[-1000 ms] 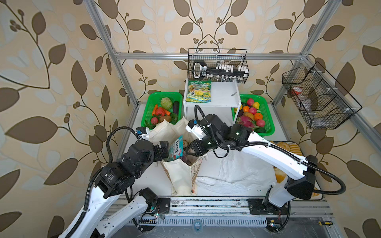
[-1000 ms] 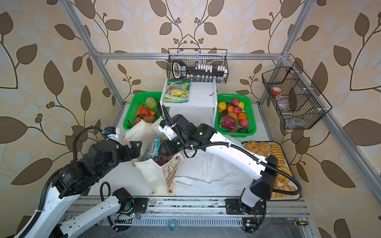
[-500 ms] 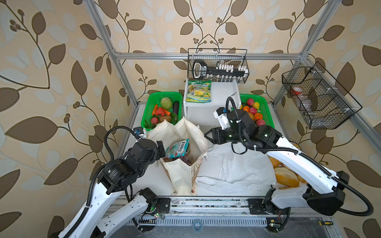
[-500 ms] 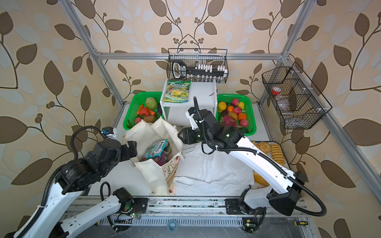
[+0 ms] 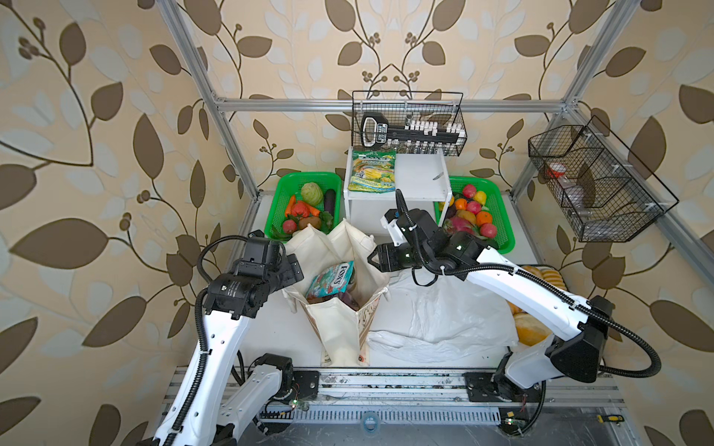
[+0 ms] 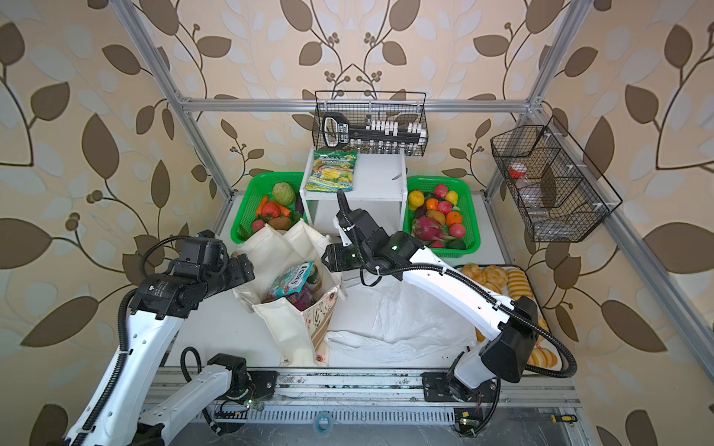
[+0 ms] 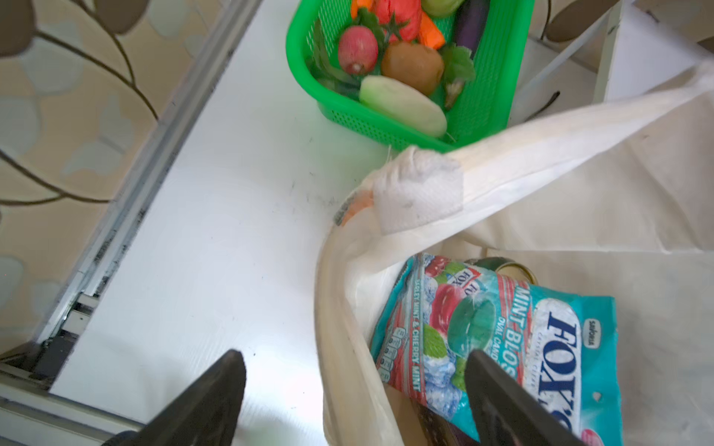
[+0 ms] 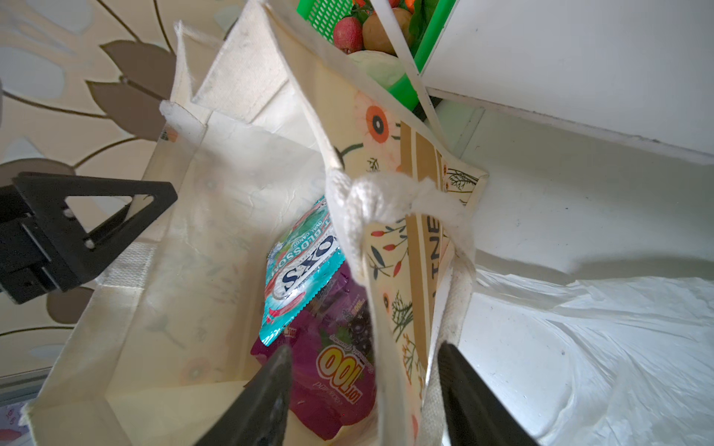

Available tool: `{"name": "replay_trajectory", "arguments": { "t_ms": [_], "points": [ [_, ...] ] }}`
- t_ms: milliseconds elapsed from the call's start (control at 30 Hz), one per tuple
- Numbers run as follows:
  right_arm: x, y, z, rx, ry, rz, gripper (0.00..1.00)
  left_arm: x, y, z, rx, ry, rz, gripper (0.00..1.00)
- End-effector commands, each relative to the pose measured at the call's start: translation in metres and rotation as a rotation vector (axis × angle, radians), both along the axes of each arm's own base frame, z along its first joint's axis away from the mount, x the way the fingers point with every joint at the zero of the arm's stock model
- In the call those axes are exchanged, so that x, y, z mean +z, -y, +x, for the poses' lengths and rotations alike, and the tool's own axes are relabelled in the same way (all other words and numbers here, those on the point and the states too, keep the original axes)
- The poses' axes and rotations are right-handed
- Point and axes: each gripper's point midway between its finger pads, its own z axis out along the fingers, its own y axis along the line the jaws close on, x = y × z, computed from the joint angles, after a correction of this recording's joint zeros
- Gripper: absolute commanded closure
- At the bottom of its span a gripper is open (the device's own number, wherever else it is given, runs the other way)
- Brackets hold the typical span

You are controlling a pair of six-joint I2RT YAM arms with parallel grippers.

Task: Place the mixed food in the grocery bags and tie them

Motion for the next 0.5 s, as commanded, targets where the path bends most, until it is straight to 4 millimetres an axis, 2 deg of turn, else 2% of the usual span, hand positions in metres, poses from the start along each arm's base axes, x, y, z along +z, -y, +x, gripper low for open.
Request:
{"name": "replay_trajectory", "arguments": {
  "t_ms": [0,100,167,267,333,467],
  "points": [
    [-0.007,0.000,0.006,-0.021,0.017,-0.033,0.47,0.007,0.021,0.007,-0.098,0.042,-0.107,0.23],
    [-0.009,0.001,0.009,-0.039,0.029,-0.055,0.60,0.011,0.021,0.007,-0.105,0.060,-0.105,0.36],
    [-0.004,-0.003,0.007,-0.032,0.064,-0.054,0.82,0.015,0.014,0.005,-0.081,0.091,-0.078,0.76],
    [0.005,-0.014,0.002,-0.009,0.079,-0.014,0.95,0.020,0.005,0.000,-0.052,0.106,-0.039,0.99],
    [0.011,-0.021,-0.001,0.006,0.079,0.016,1.00,0.026,0.000,-0.002,-0.035,0.120,-0.019,1.00],
    [0.033,-0.033,-0.006,0.015,0.098,0.088,1.00,0.047,-0.010,-0.006,-0.006,0.176,0.025,1.00]
  ]
}}
